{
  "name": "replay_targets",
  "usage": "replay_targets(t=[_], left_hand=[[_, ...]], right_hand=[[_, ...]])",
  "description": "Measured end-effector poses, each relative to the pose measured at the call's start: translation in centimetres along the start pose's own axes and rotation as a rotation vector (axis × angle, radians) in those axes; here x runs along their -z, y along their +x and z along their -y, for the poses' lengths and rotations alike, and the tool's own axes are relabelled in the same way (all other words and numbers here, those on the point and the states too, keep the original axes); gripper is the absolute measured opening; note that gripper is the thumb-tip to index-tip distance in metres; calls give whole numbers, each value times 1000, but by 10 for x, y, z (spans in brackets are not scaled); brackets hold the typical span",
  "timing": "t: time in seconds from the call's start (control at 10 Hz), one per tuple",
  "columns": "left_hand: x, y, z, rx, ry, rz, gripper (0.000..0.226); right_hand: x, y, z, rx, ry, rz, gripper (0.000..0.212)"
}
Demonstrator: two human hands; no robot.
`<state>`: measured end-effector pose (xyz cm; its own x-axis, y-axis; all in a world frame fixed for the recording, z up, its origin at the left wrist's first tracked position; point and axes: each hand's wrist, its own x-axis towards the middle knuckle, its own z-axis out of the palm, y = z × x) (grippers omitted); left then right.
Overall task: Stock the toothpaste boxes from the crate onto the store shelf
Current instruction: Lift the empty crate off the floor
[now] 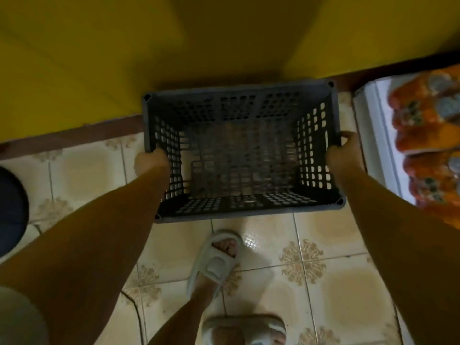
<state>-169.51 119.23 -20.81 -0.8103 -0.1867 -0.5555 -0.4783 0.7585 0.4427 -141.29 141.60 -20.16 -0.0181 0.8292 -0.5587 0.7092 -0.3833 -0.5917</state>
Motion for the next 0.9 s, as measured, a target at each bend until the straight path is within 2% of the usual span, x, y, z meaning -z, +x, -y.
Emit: replay_targets(t=[0.1, 0.3, 0.4, 0.5, 0.6, 0.7, 0.8, 0.9], left_hand=[[6, 19, 4, 8, -1, 15, 40], [11, 47, 13, 56, -44, 170, 45], [13, 50, 8, 51, -13, 200, 51], [12, 48, -4, 2, 102, 135, 62], [12, 26, -26, -196, 414, 18, 71], [17, -3, -39, -398, 629, 43, 69], [38, -56, -58, -711, 827, 165, 63], [59, -99, -64, -880, 872, 203, 60]], right_hand=[[-17, 15, 19, 28, 57, 64, 49], [-45, 33, 24, 114, 91, 109, 56], [-46, 32, 21, 149, -7, 134, 61], [-42, 25, 28, 196, -148, 74, 66], [-36, 6, 34, 411, -393, 24, 67], [-28, -17, 43, 511, -503, 66, 65], [2, -61, 62, 530, -566, 145, 65], [35, -103, 67, 494, -538, 163, 64]])
